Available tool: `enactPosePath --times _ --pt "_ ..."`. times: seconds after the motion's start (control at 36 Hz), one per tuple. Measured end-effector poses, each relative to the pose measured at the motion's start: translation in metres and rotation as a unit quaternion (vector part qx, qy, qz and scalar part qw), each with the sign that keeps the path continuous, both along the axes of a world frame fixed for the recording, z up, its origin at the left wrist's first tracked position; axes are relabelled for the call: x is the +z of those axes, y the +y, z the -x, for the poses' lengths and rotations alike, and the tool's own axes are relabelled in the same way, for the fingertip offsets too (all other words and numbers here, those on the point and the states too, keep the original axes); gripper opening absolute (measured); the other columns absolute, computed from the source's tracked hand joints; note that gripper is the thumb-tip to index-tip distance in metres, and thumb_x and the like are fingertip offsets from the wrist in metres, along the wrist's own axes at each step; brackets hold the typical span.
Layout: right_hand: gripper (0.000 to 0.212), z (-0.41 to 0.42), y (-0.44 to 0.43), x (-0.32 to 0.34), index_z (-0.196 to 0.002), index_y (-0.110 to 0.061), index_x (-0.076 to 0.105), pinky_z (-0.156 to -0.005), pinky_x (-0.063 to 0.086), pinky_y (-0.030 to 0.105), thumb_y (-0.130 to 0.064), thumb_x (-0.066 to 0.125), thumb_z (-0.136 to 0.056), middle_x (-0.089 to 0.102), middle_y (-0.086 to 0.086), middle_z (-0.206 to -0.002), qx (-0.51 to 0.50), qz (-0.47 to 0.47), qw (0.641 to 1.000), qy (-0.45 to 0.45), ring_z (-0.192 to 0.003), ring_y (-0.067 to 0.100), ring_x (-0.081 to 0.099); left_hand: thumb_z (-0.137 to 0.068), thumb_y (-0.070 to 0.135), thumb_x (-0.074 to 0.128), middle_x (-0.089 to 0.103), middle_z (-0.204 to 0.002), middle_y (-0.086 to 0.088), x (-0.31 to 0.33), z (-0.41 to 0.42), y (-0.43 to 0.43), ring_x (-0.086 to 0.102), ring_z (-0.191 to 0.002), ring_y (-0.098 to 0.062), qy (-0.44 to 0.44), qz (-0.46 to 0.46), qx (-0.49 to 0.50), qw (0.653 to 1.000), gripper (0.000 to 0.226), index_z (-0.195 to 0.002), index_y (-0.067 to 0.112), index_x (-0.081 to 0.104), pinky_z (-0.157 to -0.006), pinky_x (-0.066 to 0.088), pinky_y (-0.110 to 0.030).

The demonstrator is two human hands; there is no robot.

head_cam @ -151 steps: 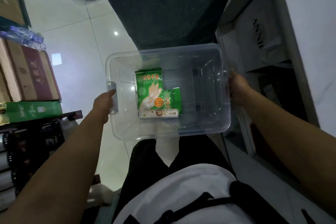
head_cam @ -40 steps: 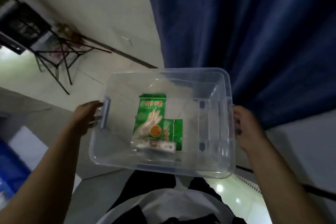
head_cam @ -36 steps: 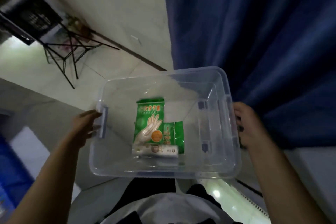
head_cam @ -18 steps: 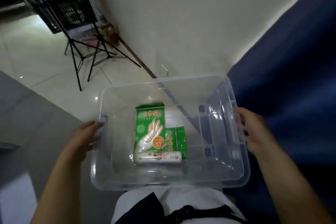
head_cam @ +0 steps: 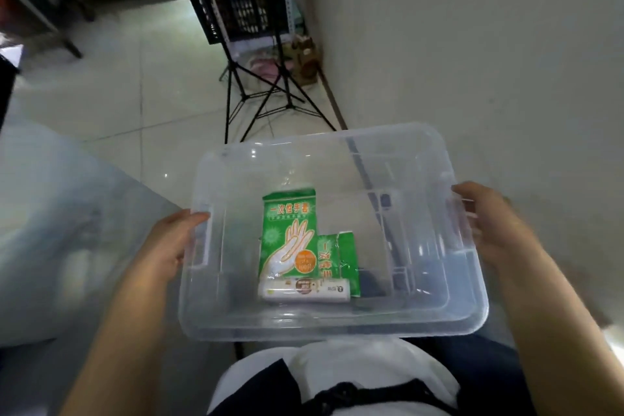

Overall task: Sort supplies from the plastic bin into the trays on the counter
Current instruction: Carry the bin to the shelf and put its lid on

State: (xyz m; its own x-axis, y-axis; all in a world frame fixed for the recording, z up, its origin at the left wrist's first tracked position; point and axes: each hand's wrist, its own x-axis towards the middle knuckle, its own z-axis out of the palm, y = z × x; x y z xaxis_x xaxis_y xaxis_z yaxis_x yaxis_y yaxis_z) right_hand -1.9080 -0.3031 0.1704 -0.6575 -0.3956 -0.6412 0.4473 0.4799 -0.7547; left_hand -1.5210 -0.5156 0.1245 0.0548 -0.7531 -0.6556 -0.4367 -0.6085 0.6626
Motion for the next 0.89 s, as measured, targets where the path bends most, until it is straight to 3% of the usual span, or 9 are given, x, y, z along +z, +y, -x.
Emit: enactPosePath --times 0.08,0.14,0.19,0.28,0.39,0.47,0.72,0.83,0.89 --pt "0.013 0.03 -0.06 0.0 -0.083 -0.013 0.068 -0.05 0.041 0.026 -0.026 0.064 -0.083 0.062 0.003 -0.07 0.037 0.012 0.999 -0.015 -0.054 0.017 0.055 -0.092 0.027 0.065 0.059 -0.093 -0.009 0.012 0.017 -0.018 0.057 -0.081 -0.026 0.0 -0.018 0.03 0.999 0.042 -0.132 0.016 0.058 -0.075 0.044 -0.032" --pt "0.015 0.048 -0.101 0.001 -0.087 -0.012 0.067 -0.051 0.038 0.026 -0.027 0.064 -0.084 0.056 0.004 -0.068 0.054 0.006 0.998 -0.027 -0.054 0.018 0.05 -0.093 0.028 0.063 0.06 -0.11 -0.01 0.023 0.025 -0.029 0.056 -0.099 -0.028 -0.008 -0.02 0.048 0.999 0.039 -0.131 0.018 0.058 -0.083 0.046 -0.037" --pt "0.013 0.064 -0.143 0.002 -0.087 -0.012 0.065 -0.046 0.037 0.021 -0.025 0.063 -0.086 0.054 0.003 -0.059 0.072 0.005 0.997 -0.03 -0.047 0.016 0.05 -0.094 0.027 0.063 0.062 -0.112 -0.011 0.033 0.031 -0.041 0.057 -0.101 -0.029 -0.001 -0.013 0.071 0.997 0.036 -0.128 0.019 0.061 -0.088 0.047 -0.042" --pt "0.016 0.085 -0.209 0.007 -0.073 -0.014 0.063 -0.033 0.035 0.01 -0.022 0.061 -0.087 0.057 0.002 -0.056 0.118 0.018 0.992 -0.03 -0.031 0.007 0.051 -0.093 0.025 0.062 0.065 -0.105 -0.011 0.041 0.038 -0.061 0.059 -0.092 -0.029 0.011 0.005 0.123 0.992 0.03 -0.122 0.021 0.064 -0.079 0.049 -0.04" --pt "0.013 0.092 -0.294 0.018 -0.073 -0.014 0.068 -0.035 0.04 0.013 -0.025 0.068 -0.08 0.059 0.003 -0.065 0.19 0.013 0.982 -0.01 -0.035 0.008 0.054 -0.089 0.028 0.066 0.066 -0.11 -0.011 0.037 0.039 -0.083 0.061 -0.094 -0.031 0.018 0.001 0.203 0.979 0.032 -0.12 0.024 0.066 -0.082 0.052 -0.042" --pt "0.014 0.091 -0.356 0.021 -0.076 -0.014 0.071 -0.037 0.042 0.014 -0.028 0.07 -0.077 0.063 -0.002 -0.061 0.235 0.018 0.972 0.0 -0.038 0.008 0.057 -0.087 0.031 0.065 0.066 -0.115 -0.009 0.03 0.034 -0.105 0.062 -0.097 -0.031 0.034 -0.003 0.242 0.97 0.034 -0.121 0.029 0.066 -0.07 0.053 -0.038" --pt "0.015 0.05 -0.535 0.033 -0.078 -0.017 0.068 -0.035 0.044 0.016 -0.026 0.061 -0.088 0.068 -0.009 -0.052 0.323 0.034 0.946 0.013 -0.04 0.006 0.063 -0.089 0.031 0.062 0.063 -0.116 -0.001 -0.007 0.013 -0.226 0.06 -0.095 -0.026 0.066 -0.031 0.322 0.944 0.025 -0.113 0.036 0.065 -0.068 0.052 -0.036" --pt "0.016 0.03 -0.598 0.043 -0.081 -0.02 0.067 -0.05 0.046 0.022 -0.035 0.065 -0.084 0.07 -0.004 -0.07 0.346 0.002 0.937 0.049 -0.059 0.014 0.067 -0.09 0.027 0.061 0.064 -0.113 -0.006 -0.013 0.001 -0.286 0.06 -0.091 -0.026 0.076 -0.037 0.341 0.936 0.036 -0.125 0.03 0.063 -0.06 0.055 -0.038" --pt "0.015 0.021 -0.626 0.046 -0.08 -0.021 0.067 -0.055 0.042 0.025 -0.035 0.065 -0.084 0.07 -0.008 -0.061 0.353 0.007 0.934 0.058 -0.057 0.012 0.066 -0.09 0.024 0.061 0.065 -0.101 -0.004 -0.012 -0.006 -0.318 0.06 -0.078 -0.022 0.082 -0.023 0.35 0.933 0.031 -0.121 0.028 0.064 -0.05 0.05 -0.029"
